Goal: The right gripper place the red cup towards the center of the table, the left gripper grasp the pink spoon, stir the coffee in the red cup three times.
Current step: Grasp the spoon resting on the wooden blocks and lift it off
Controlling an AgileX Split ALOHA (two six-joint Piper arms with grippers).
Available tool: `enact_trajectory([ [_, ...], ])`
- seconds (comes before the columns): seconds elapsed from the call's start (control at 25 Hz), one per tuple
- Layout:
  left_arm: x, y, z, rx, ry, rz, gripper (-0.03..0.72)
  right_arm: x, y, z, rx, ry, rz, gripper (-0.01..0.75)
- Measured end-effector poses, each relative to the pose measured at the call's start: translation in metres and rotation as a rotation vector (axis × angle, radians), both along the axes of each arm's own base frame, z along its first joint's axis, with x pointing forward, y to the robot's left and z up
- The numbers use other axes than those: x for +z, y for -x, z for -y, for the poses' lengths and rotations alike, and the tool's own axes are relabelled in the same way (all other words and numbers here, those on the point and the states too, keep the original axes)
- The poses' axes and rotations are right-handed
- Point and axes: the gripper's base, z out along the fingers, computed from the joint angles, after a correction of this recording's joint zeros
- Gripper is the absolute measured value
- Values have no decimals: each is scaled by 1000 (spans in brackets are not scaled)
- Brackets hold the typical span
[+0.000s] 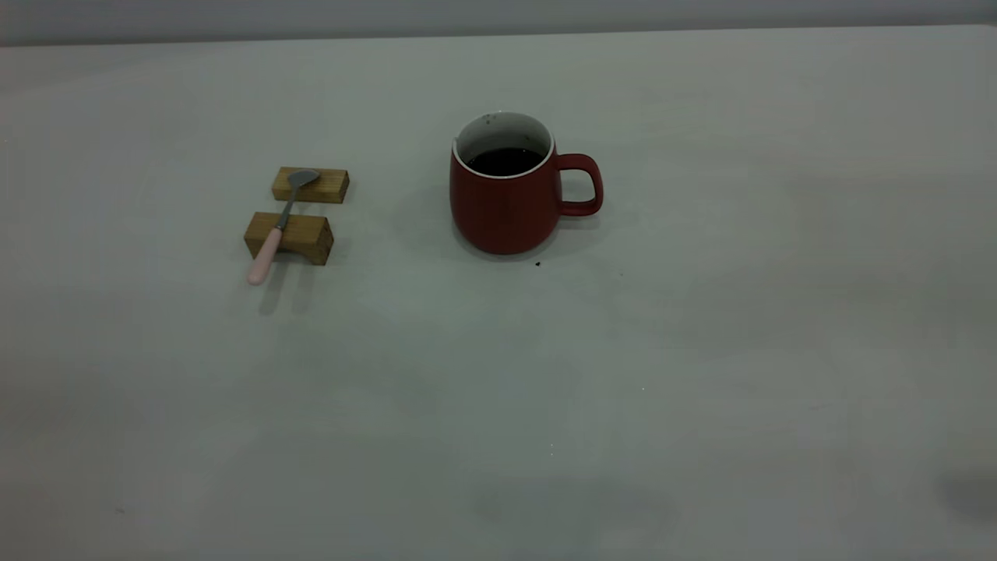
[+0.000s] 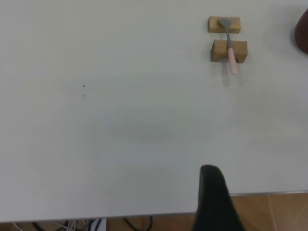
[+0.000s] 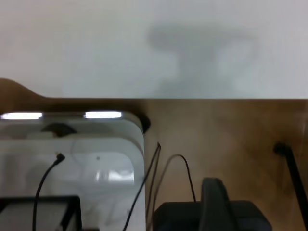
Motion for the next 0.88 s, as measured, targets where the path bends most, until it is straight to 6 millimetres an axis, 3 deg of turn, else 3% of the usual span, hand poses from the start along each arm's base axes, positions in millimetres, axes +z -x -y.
enact_trajectory([
  [0.12, 0, 0, 0, 0, 0, 0, 543, -5, 23, 5, 4, 8, 126, 493],
  [0.56, 0, 0, 0, 0, 0, 0, 543, 15, 89, 16, -7, -35, 608, 493],
  [0.88, 0, 0, 0, 0, 0, 0, 543, 16, 108, 18, -50, -35, 731, 493],
])
